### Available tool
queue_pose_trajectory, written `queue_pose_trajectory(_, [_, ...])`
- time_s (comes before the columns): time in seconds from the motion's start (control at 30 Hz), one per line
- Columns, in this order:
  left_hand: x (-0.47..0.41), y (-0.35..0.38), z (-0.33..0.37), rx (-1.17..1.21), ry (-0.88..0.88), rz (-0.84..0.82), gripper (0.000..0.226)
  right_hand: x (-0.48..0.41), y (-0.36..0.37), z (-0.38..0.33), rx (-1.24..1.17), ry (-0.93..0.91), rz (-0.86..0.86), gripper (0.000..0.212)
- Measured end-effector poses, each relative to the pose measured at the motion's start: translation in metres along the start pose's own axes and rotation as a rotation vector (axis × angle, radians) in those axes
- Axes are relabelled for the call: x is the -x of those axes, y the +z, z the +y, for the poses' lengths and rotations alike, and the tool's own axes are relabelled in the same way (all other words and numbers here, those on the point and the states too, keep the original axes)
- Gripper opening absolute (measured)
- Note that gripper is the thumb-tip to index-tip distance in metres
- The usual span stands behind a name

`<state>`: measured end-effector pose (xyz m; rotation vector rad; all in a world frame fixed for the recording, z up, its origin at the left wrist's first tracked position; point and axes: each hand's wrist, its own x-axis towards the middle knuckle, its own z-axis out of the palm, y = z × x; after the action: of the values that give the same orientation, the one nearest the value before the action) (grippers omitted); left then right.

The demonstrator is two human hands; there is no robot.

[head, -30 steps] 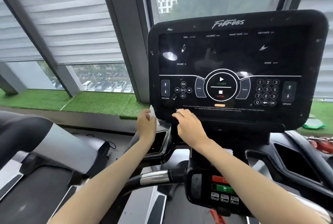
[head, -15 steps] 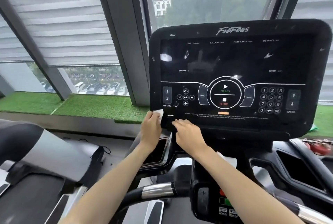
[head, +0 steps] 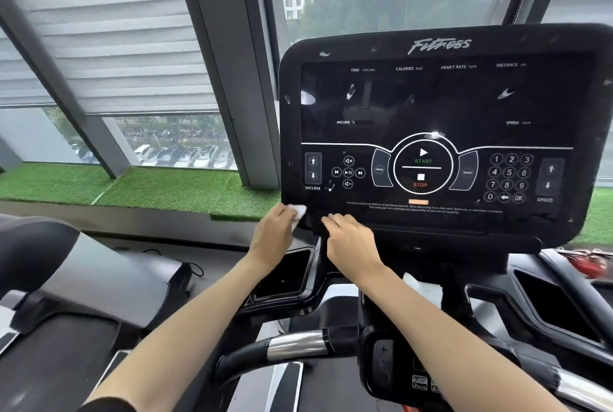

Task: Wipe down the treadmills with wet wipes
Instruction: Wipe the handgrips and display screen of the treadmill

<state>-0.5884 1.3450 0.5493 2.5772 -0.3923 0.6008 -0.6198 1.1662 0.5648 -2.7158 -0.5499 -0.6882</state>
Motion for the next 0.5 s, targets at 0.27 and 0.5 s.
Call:
queue_pose_trajectory(0.27, [0.006, 0.003, -0.002, -0.048, 0.09, -0.108, 0.017, -0.001, 0.009, 0.002, 0.014, 0.008, 0.036, 0.025])
queue_pose_trajectory(0.5, [0.0, -0.002, 0.003, -0.073, 0.122, -0.099, 0.014, -0.002, 0.011, 0.003, 0.025, -0.001, 0.074, 0.027])
